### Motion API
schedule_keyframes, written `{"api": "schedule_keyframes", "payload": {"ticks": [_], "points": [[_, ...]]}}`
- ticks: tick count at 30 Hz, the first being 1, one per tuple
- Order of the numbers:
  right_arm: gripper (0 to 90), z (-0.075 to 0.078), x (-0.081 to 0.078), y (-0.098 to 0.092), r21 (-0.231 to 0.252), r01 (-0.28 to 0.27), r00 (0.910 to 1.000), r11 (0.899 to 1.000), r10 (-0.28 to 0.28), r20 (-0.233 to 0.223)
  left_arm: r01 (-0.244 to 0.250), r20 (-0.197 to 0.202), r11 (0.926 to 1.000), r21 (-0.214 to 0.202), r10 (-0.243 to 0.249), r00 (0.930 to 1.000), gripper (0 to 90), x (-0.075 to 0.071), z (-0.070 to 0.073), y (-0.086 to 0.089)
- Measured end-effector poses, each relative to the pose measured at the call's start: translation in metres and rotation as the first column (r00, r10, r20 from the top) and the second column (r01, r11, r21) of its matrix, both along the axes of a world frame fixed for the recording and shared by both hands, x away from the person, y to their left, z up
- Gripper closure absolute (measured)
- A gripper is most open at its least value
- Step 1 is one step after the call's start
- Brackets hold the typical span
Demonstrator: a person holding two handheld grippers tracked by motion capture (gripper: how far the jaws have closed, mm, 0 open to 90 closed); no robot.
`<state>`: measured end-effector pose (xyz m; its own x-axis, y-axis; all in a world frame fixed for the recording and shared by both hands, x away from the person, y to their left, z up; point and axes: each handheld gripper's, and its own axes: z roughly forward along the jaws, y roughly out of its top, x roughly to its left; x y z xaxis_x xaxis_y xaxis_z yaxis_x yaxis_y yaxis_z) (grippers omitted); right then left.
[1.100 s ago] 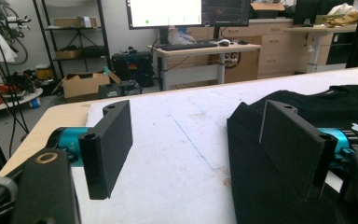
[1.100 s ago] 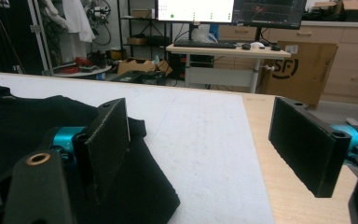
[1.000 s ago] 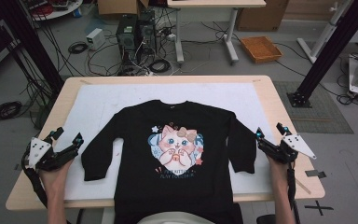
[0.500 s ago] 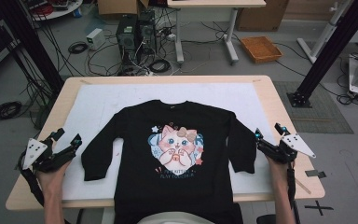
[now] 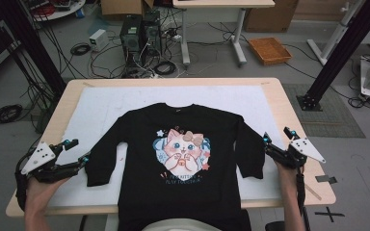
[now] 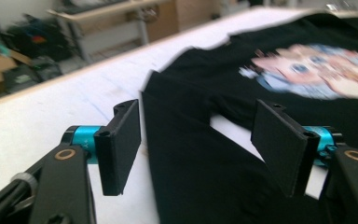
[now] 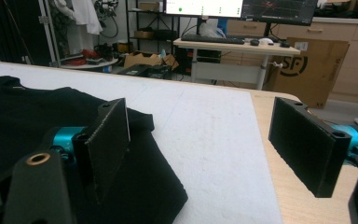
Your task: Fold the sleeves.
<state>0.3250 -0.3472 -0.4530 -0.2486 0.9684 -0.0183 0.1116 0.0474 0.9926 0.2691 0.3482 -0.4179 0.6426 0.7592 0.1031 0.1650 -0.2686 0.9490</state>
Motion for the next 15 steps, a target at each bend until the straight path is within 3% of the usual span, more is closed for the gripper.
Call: {"api": "schedule_keyframes", "payload": {"ticks": [4,8,10,11,15], "points": [[20.3,0.0,0.0,0.0,-0.007,0.0,1.0,1.0,0.0,0.002,0.068,-0.045,0.9963,0.053,-0.065,0.9968,38.0,-0.003,0.001,-0.004],[20.3,0.0,0.0,0.001,-0.012,0.002,1.0,1.0,-0.002,0.004,0.14,-0.097,0.9846,0.106,-0.129,0.9868,41.0,-0.002,-0.002,-0.012],[20.3,0.0,0.0,0.001,-0.011,0.001,1.0,1.0,-0.001,0.002,0.191,-0.125,0.9744,0.118,-0.177,0.9763,41.1,-0.002,-0.005,-0.016],[20.3,0.0,0.0,0.001,-0.013,0.001,1.0,1.0,-0.001,0.004,0.229,-0.146,0.9645,0.132,-0.209,0.9669,41.9,-0.003,-0.007,-0.017],[20.3,0.0,0.0,0.001,-0.015,0.003,1.0,1.0,-0.003,0.004,0.316,-0.195,0.9364,0.153,-0.285,0.9384,43.8,-0.007,-0.012,-0.019]]}}
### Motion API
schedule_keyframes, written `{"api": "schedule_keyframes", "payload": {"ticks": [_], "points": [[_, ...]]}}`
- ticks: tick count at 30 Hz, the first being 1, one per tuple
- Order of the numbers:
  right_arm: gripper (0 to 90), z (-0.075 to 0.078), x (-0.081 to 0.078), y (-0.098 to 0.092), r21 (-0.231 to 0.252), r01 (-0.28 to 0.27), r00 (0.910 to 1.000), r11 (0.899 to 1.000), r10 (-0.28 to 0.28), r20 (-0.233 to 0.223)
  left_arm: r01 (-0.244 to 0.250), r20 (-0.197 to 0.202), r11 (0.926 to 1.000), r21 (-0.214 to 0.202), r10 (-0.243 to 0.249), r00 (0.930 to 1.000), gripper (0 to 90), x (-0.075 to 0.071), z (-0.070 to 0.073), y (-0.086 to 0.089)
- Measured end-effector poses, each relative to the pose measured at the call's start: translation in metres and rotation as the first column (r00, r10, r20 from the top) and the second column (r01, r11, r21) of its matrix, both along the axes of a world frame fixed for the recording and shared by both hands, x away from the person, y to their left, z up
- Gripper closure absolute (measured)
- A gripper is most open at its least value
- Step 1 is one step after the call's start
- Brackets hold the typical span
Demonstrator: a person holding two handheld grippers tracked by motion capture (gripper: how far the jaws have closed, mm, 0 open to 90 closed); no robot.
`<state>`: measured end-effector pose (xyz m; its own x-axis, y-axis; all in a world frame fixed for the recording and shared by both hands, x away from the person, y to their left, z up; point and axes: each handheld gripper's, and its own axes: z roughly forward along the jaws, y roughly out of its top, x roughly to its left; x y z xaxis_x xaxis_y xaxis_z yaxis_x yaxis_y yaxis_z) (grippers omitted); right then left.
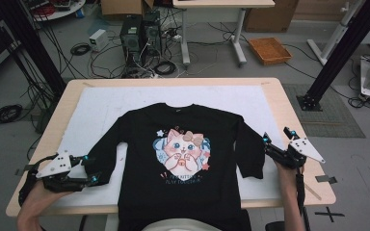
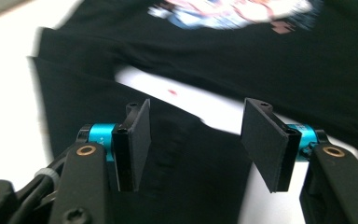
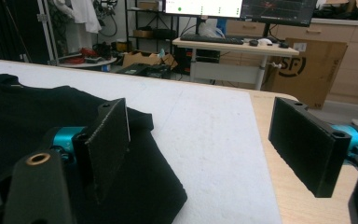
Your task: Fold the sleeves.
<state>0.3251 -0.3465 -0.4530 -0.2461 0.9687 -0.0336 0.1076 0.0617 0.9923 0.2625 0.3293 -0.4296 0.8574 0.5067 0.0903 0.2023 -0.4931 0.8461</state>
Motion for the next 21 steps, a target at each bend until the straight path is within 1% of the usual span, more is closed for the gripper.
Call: {"api": "schedule_keyframes", "payload": {"ticks": [3,5,7,9,10,12,13,15,20,21], "points": [[20.3,0.0,0.0,0.0,-0.003,0.001,1.0,1.0,-0.001,0.002,0.021,-0.034,0.9998,0.0,-0.021,0.9992,44.2,-0.002,-0.003,0.002],[20.3,0.0,0.0,0.0,-0.005,0.002,1.0,1.0,-0.002,0.004,0.036,-0.048,0.9993,0.01,-0.035,0.9982,44.5,-0.004,-0.005,0.005],[20.3,0.0,0.0,0.0,-0.002,0.002,1.0,1.0,-0.002,0.003,0.041,-0.063,0.999,0.015,-0.04,0.9972,44.6,-0.006,-0.007,0.008],[20.3,0.0,0.0,0.0,-0.004,0.002,1.0,1.0,-0.002,0.003,0.046,-0.07,0.9989,0.014,-0.044,0.9966,44.5,-0.006,-0.008,0.009],[20.3,0.0,0.0,0.0,-0.005,0.003,1.0,1.0,-0.003,0.003,0.057,-0.079,0.9983,0.013,-0.055,0.9953,44.4,-0.006,-0.01,0.009],[20.3,0.0,0.0,0.0,-0.006,0.003,1.0,1.0,-0.003,0.003,0.062,-0.09,0.9979,0.018,-0.06,0.9941,44.1,-0.005,-0.013,0.009],[20.4,0.0,0.0,0.0,-0.006,0.003,1.0,1.0,-0.003,0.003,0.062,-0.095,0.9977,0.027,-0.059,0.9937,43.9,-0.004,-0.014,0.008],[20.4,0.0,0.0,0.0,-0.006,0.003,1.0,1.0,-0.003,0.003,0.063,-0.112,0.9976,0.029,-0.06,0.9919,43.5,-0.002,-0.017,0.007],[20.4,0.0,0.0,0.001,-0.003,0.003,1.0,1.0,-0.003,0.001,0.09,-0.136,0.9955,0.033,-0.084,0.9871,41.7,0.002,-0.021,0.001],[20.4,0.0,0.0,0.001,-0.002,0.003,1.0,1.0,-0.003,0.0,0.091,-0.142,0.9949,0.043,-0.084,0.9863,41.7,0.002,-0.021,0.0]]}}
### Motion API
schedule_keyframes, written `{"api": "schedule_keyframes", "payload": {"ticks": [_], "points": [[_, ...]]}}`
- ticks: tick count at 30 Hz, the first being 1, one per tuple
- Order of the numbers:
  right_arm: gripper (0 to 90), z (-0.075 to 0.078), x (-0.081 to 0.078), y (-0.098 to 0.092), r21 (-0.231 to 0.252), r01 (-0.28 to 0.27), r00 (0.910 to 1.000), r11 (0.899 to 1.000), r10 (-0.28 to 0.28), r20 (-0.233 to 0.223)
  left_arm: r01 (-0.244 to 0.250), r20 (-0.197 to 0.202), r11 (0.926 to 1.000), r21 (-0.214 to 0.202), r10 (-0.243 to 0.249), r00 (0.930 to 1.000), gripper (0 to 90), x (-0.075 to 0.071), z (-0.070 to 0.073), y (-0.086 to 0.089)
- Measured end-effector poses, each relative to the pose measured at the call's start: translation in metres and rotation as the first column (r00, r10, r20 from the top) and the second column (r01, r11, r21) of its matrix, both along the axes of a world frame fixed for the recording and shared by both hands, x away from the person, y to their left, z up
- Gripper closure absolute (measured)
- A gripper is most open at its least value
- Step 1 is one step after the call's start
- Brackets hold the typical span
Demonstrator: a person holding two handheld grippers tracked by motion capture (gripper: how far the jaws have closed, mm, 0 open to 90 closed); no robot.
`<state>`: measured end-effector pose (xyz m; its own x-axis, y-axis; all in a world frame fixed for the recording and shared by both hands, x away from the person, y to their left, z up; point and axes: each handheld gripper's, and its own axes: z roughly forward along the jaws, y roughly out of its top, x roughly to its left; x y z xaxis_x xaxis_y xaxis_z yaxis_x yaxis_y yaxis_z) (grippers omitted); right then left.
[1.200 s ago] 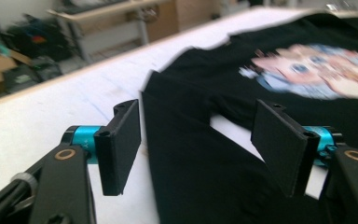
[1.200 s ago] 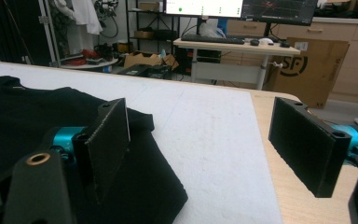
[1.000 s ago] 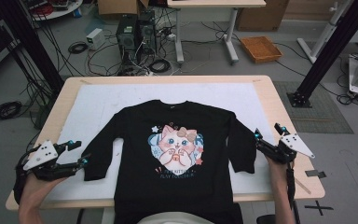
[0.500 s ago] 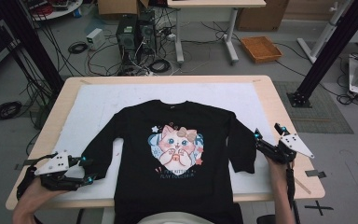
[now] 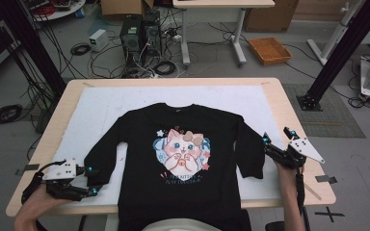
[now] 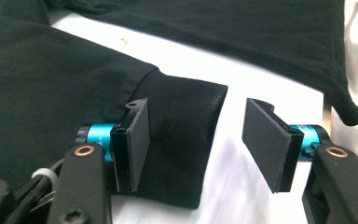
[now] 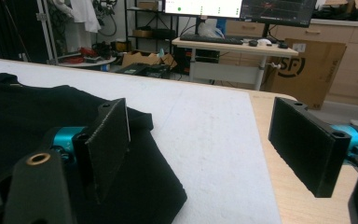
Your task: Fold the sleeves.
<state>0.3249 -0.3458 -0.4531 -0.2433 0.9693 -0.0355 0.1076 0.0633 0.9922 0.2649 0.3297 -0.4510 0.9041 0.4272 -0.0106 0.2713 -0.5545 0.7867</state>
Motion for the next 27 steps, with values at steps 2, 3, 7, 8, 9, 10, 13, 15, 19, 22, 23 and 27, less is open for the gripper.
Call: {"api": "schedule_keyframes", "payload": {"ticks": [2,3,7,8,9,10,13,15,19,22,23,27], "points": [[20.4,0.0,0.0,0.0,0.0,0.001,1.0,1.0,-0.001,-0.001,-0.01,-0.008,0.9999,0.003,0.011,0.9999,42.9,0.001,0.0,-0.001],[20.4,0.0,0.0,0.0,0.0,-0.001,1.0,1.0,0.001,-0.001,-0.014,-0.009,0.9999,0.004,0.014,0.9999,43.8,0.001,0.0,0.0],[20.4,0.0,0.0,0.0,-0.004,0.0,1.0,1.0,0.0,-0.002,-0.025,0.002,0.9996,0.015,0.025,0.9997,50.1,0.003,0.0,-0.002],[20.4,0.0,0.0,0.0,-0.004,0.002,1.0,1.0,-0.002,-0.001,-0.03,0.005,0.9994,0.019,0.03,0.9995,51.9,0.004,0.0,-0.002],[20.4,0.0,0.0,0.0,-0.004,0.002,1.0,1.0,-0.002,-0.001,-0.03,0.005,0.9994,0.019,0.03,0.9995,54.1,0.004,0.0,-0.002],[20.4,0.0,0.0,0.0,-0.004,0.002,1.0,1.0,-0.002,-0.002,-0.03,0.005,0.9994,0.019,0.03,0.9995,54.1,0.004,0.0,-0.002],[20.4,0.0,0.0,0.001,-0.004,0.004,1.0,1.0,-0.004,-0.004,-0.073,0.014,0.997,0.026,0.073,0.9972,66.1,0.006,0.001,-0.003],[20.4,0.0,0.0,0.001,-0.004,0.004,1.0,1.0,-0.004,-0.004,-0.104,-0.01,0.9944,0.014,0.105,0.9945,71.2,0.008,0.002,-0.003],[20.4,0.0,0.0,0.0,-0.003,0.005,1.0,1.0,-0.005,-0.002,-0.126,-0.046,0.992,-0.004,0.126,0.991,79.8,0.011,0.003,-0.003],[20.4,0.0,0.0,0.0,-0.001,0.006,1.0,1.0,-0.006,-0.004,-0.172,-0.007,0.985,-0.017,0.172,0.9851,84.6,0.014,0.007,-0.003],[20.4,0.0,0.0,0.0,-0.001,0.007,1.0,1.0,-0.007,-0.003,-0.18,-0.004,0.9833,-0.029,0.18,0.9837,84.8,0.015,0.008,-0.003],[20.4,0.0,0.0,0.0,-0.005,0.006,1.0,1.0,-0.006,-0.004,-0.218,0.001,0.9717,-0.091,0.219,0.9757,85.0,0.019,0.01,-0.004]]}}
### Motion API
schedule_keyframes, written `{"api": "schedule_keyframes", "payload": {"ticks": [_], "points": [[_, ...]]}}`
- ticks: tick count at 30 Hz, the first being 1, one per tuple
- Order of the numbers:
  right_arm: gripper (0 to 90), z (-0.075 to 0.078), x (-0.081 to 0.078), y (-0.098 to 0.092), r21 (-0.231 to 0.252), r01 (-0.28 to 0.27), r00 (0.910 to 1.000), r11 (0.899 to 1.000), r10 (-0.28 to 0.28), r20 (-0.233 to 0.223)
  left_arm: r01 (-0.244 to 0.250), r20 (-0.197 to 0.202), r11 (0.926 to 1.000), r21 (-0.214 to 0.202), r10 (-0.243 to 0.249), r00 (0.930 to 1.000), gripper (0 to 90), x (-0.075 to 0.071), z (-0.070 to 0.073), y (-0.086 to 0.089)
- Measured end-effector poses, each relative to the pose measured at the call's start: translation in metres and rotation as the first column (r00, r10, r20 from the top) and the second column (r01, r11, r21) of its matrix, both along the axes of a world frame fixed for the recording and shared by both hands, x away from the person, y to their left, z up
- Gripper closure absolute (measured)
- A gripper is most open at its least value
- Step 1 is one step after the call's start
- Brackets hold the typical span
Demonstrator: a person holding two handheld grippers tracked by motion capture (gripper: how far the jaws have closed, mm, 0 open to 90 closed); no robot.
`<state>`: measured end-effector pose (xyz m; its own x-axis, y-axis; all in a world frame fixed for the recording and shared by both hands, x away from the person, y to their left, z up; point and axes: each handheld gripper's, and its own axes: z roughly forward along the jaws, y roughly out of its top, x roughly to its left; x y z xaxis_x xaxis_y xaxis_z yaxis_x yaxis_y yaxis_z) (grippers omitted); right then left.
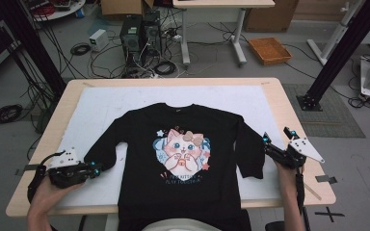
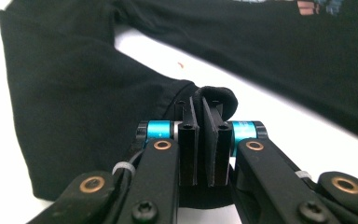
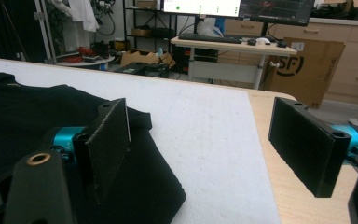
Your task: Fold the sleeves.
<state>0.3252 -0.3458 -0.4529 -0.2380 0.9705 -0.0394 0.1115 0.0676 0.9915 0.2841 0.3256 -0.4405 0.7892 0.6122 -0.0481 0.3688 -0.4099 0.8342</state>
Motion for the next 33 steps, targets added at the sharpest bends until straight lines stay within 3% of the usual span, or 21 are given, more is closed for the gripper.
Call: {"api": "schedule_keyframes", "payload": {"ticks": [5,11,14,16,17,18,19,22,27,30,33], "points": [[20.4,0.0,0.0,0.0,-0.002,0.0,1.0,1.0,0.0,0.001,-0.053,-0.016,0.9944,-0.092,0.052,0.9985,85.0,0.007,0.006,-0.008],[20.4,0.0,0.001,0.001,-0.009,0.002,1.0,1.0,-0.002,0.001,-0.115,-0.009,0.9835,-0.139,0.115,0.9933,84.9,0.015,0.018,-0.029],[20.5,0.0,0.0,0.001,-0.01,0.004,1.0,1.0,-0.004,-0.001,-0.161,-0.003,0.9734,-0.163,0.163,0.9866,85.0,0.022,0.024,-0.041],[20.5,0.0,0.001,0.001,-0.017,0.004,1.0,1.0,-0.004,0.003,-0.192,0.001,0.96,-0.203,0.197,0.9804,84.9,0.027,0.028,-0.047],[20.5,0.0,0.001,0.001,-0.017,0.004,1.0,1.0,-0.004,0.003,-0.192,0.001,0.96,-0.203,0.197,0.9804,84.9,0.027,0.028,-0.047],[20.5,0.0,0.001,0.001,-0.017,0.004,1.0,1.0,-0.004,0.002,-0.202,0.002,0.9511,-0.234,0.208,0.978,84.9,0.03,0.03,-0.05],[20.5,0.0,0.001,0.001,-0.015,0.005,1.0,1.0,-0.005,-0.002,-0.208,0.009,0.9472,-0.244,0.217,0.9762,84.9,0.036,0.035,-0.059],[20.5,0.0,0.001,0.001,-0.014,0.004,1.0,1.0,-0.004,0.0,-0.233,0.028,0.95,-0.207,0.244,0.9693,84.9,0.046,0.043,-0.08],[20.5,0.0,0.001,0.001,-0.017,0.003,1.0,1.0,-0.003,0.002,-0.244,0.053,0.9489,-0.201,0.259,0.9645,84.9,0.064,0.052,-0.118],[20.5,0.0,0.001,0.001,-0.017,0.003,1.0,1.0,-0.003,0.002,-0.235,0.063,0.9528,-0.192,0.251,0.9659,84.9,0.074,0.054,-0.142],[20.5,0.0,0.001,0.001,-0.019,0.002,1.0,1.0,-0.002,0.004,-0.199,0.054,0.9651,-0.17,0.211,0.976,84.9,0.084,0.054,-0.171]]}}
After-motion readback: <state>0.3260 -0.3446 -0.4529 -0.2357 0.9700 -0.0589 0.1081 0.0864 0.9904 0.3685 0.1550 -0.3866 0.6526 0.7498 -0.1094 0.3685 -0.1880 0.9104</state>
